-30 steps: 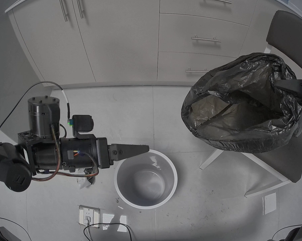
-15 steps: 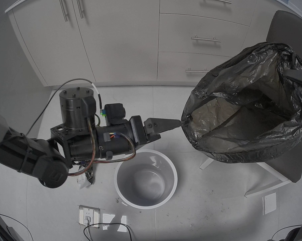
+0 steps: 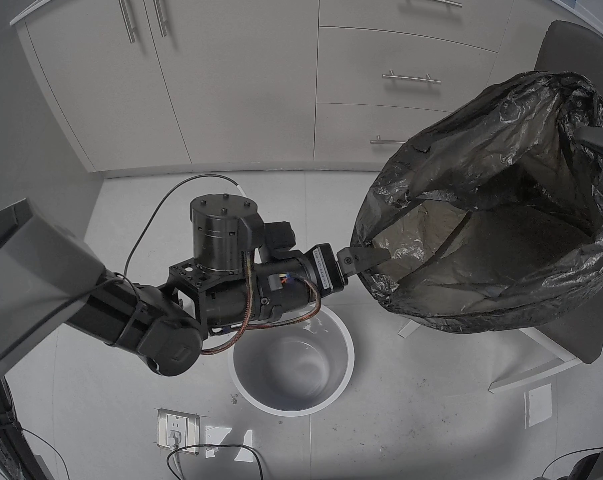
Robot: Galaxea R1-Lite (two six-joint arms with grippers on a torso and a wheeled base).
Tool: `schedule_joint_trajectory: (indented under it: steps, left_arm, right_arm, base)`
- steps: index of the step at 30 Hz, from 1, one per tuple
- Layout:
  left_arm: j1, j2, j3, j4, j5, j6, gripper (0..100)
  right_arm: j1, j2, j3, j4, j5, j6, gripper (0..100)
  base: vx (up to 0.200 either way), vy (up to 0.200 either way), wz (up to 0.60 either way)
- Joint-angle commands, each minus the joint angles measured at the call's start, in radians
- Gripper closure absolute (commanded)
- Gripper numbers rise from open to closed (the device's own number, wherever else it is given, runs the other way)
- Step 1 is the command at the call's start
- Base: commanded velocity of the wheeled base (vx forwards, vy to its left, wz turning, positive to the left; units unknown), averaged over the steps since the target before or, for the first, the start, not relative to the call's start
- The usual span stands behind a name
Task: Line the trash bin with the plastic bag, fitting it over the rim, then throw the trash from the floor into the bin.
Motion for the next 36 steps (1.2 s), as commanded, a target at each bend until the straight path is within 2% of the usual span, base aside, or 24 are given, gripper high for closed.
schedule_joint_trajectory:
  steps: [1, 3, 8, 14, 35, 36]
  left_arm:
    - [-0.004, 0.042, -0.026, 0.0, 0.022, 0.0, 0]
    - [-0.004, 0.041, -0.031, 0.001, 0.025, -0.002, 0]
    - [-0.01, 0.016, -0.029, 0.001, 0.025, -0.005, 0]
    - [-0.05, -0.027, -0.023, 0.004, 0.025, -0.08, 0]
    - [-0.092, 0.019, -0.08, -0.002, 0.025, -0.083, 0]
    - [-0.092, 0.019, -0.08, -0.002, 0.025, -0.083, 100]
  right_arm:
    - [0.003, -0.021, 0.0, 0.001, 0.002, 0.004, 100]
    - [0.003, -0.021, 0.0, 0.006, 0.005, 0.004, 100]
    - [0.003, -0.015, 0.003, 0.032, 0.062, 0.012, 100]
    - [0.003, 0.003, 0.003, 0.029, 0.063, 0.012, 100]
    - [0.005, 0.021, -0.002, 0.026, 0.078, 0.019, 100]
    - [0.005, 0.021, -0.002, 0.026, 0.078, 0.019, 100]
  base:
    - [0.0, 0.0, 0.0]
    - [0.0, 0.0, 0.0]
    - [0.0, 0.0, 0.0]
    - [0.0, 0.0, 0.0]
    - [0.0, 0.0, 0.0]
    - [0.0, 0.0, 0.0]
